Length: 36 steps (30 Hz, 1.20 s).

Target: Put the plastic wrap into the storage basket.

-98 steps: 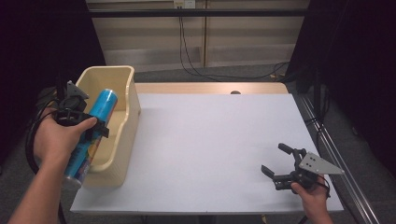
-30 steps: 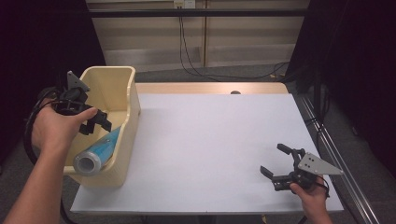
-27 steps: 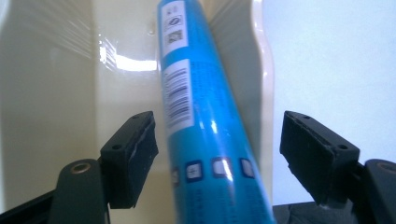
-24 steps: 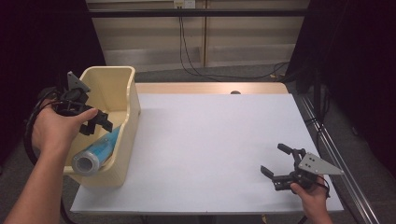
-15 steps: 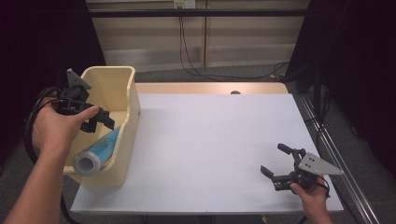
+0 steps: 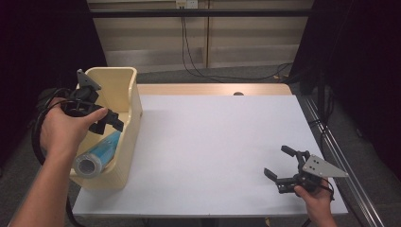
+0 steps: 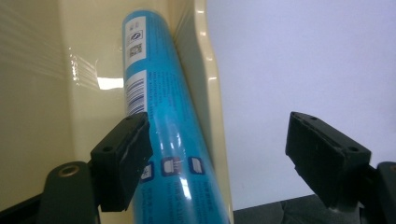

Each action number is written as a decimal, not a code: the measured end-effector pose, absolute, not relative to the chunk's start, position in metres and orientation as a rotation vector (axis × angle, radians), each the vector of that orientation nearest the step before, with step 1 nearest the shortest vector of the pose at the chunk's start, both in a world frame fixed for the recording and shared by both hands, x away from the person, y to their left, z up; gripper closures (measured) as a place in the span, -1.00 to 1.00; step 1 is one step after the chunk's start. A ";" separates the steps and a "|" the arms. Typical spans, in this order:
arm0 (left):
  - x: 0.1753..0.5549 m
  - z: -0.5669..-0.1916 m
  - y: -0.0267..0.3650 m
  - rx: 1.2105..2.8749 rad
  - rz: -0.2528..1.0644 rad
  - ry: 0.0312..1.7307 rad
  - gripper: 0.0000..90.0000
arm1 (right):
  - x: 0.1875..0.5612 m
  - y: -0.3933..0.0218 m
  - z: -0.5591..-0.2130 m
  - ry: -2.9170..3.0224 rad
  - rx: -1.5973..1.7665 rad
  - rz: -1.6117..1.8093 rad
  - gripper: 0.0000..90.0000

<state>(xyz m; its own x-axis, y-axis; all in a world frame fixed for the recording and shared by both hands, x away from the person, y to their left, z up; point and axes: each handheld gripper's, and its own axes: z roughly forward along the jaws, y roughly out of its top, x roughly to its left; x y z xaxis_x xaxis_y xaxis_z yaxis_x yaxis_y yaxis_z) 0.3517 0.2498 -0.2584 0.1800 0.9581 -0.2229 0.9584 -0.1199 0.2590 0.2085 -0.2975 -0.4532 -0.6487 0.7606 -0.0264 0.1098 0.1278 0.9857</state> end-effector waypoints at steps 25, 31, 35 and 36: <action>0.346 -0.253 0.213 2.221 -0.029 1.688 -0.74 | 0.209 -0.297 -0.453 1.875 0.837 1.557 -0.98; 0.342 -0.252 0.204 2.236 -0.023 1.665 -0.76 | 0.209 -0.296 -0.453 1.878 0.832 1.556 -0.98; 0.341 -0.251 0.199 2.242 -0.037 1.652 -0.76 | 0.210 -0.296 -0.453 1.879 0.830 1.559 -0.98; 0.341 -0.251 0.198 2.251 -0.040 1.646 -0.76 | 0.210 -0.295 -0.453 1.877 0.830 1.560 -0.98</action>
